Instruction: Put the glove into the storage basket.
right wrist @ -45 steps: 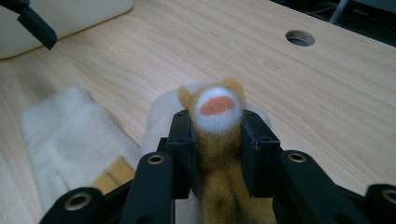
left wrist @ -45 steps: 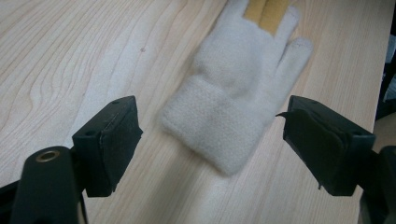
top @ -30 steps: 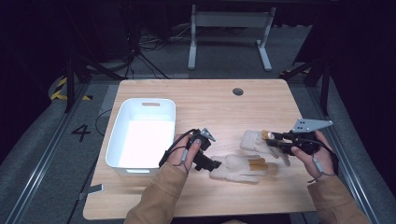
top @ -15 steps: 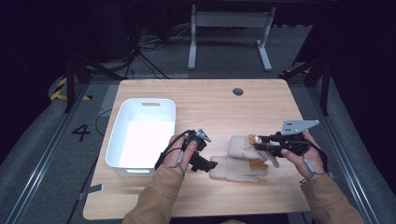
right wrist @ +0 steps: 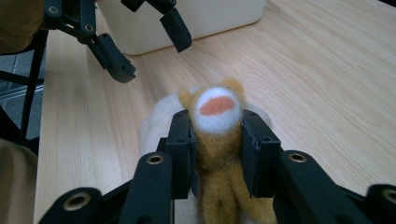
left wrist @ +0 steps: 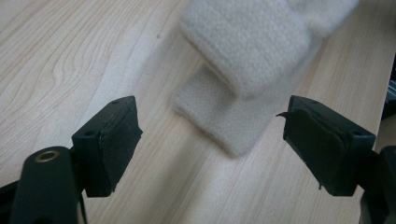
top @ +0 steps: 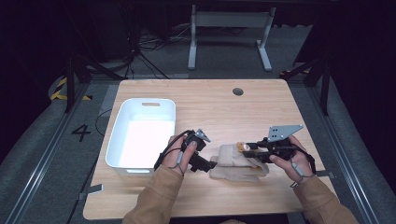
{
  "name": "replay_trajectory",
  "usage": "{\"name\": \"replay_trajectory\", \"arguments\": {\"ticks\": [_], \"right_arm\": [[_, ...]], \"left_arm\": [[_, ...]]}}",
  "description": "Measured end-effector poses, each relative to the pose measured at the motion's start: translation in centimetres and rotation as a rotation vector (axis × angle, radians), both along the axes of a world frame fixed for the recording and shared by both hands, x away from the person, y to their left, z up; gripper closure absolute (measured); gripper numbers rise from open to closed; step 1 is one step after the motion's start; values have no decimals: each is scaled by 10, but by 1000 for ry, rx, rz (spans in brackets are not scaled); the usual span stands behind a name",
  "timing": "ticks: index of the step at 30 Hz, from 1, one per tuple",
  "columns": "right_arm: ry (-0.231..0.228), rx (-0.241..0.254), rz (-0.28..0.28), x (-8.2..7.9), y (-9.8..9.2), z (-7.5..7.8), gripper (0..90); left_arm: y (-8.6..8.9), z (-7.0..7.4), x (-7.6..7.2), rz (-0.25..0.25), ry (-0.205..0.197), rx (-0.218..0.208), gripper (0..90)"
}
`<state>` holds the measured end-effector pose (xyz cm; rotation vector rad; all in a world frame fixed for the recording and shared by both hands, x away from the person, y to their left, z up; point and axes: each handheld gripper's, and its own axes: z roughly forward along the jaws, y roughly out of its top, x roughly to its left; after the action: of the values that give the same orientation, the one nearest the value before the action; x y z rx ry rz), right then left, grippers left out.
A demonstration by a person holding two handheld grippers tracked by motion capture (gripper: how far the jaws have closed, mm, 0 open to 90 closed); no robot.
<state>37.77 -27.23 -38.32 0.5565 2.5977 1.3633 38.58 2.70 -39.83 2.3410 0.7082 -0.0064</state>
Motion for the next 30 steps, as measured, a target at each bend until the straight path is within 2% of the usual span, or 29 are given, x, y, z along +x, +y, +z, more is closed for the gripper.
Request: {"name": "replay_trajectory", "arguments": {"ticks": [13, 14, 21, 22, 24, 30], "right_arm": [[10, 2, 26, -3, 16, -12, 680], [20, -15, 36, -3, 18, -15, 678], [52, -49, 33, -1, 19, -23, 672], [74, -58, 38, 1, 19, -25, 669], [78, -65, 34, 1, 19, -26, 668], [103, -142, 51, 2, 23, -34, 663]], "left_arm": [[0, -2, 1, 1, -2, 2, 194], [0, -2, 1, 4, -1, 0, 194], [0, -2, 1, 4, 1, 4, 185], [0, -3, 2, 28, -8, 7, 164], [-1, -3, 2, 42, -24, 5, 164], [-4, -4, 2, 33, -27, 28, 206]]}}
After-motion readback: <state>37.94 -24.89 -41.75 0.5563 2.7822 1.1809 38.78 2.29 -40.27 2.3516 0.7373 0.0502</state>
